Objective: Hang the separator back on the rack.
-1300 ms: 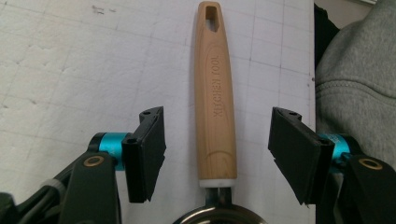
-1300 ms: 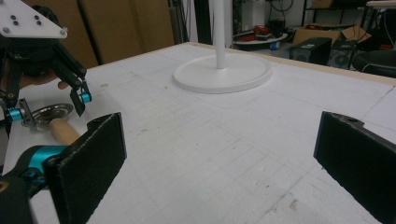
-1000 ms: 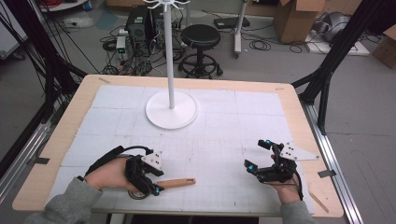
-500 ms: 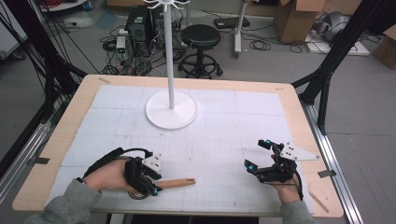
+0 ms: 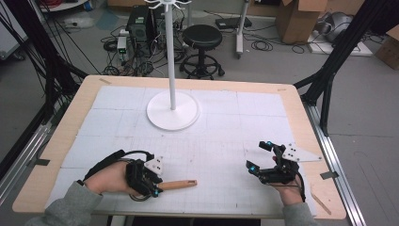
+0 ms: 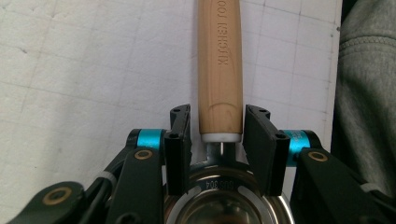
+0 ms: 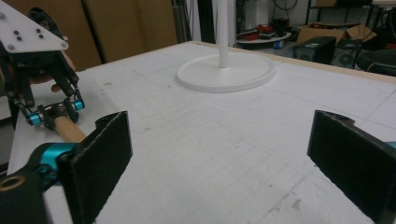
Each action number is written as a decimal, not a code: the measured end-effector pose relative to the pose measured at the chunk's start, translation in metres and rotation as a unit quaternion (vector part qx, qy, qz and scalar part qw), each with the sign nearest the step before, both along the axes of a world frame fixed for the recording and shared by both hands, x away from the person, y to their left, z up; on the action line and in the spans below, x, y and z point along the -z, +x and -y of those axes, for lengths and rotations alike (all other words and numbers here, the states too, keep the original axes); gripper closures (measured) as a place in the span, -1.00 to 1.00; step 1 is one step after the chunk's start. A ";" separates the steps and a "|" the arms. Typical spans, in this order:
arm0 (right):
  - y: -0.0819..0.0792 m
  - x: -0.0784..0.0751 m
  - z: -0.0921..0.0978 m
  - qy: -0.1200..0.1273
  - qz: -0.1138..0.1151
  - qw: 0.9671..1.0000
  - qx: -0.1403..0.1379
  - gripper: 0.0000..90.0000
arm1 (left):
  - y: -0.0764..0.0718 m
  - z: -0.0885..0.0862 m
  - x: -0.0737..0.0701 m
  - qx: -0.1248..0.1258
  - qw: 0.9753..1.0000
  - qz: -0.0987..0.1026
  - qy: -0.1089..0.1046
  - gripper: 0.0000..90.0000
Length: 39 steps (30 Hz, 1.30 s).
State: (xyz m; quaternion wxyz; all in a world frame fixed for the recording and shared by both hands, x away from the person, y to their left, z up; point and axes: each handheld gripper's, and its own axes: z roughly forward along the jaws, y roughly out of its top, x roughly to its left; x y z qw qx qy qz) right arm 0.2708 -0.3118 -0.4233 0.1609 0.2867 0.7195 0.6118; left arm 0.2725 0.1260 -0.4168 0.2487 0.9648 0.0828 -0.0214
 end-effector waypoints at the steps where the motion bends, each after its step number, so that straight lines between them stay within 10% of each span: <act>1: 0.000 0.000 0.000 -0.001 0.002 1.000 -0.001 -0.87 | -0.001 0.000 0.000 0.000 1.000 0.002 0.001 0.39; 39: 0.000 0.000 0.000 0.000 0.001 1.000 0.000 -0.87 | -0.012 -0.005 0.003 -0.008 0.999 0.042 -0.020 0.54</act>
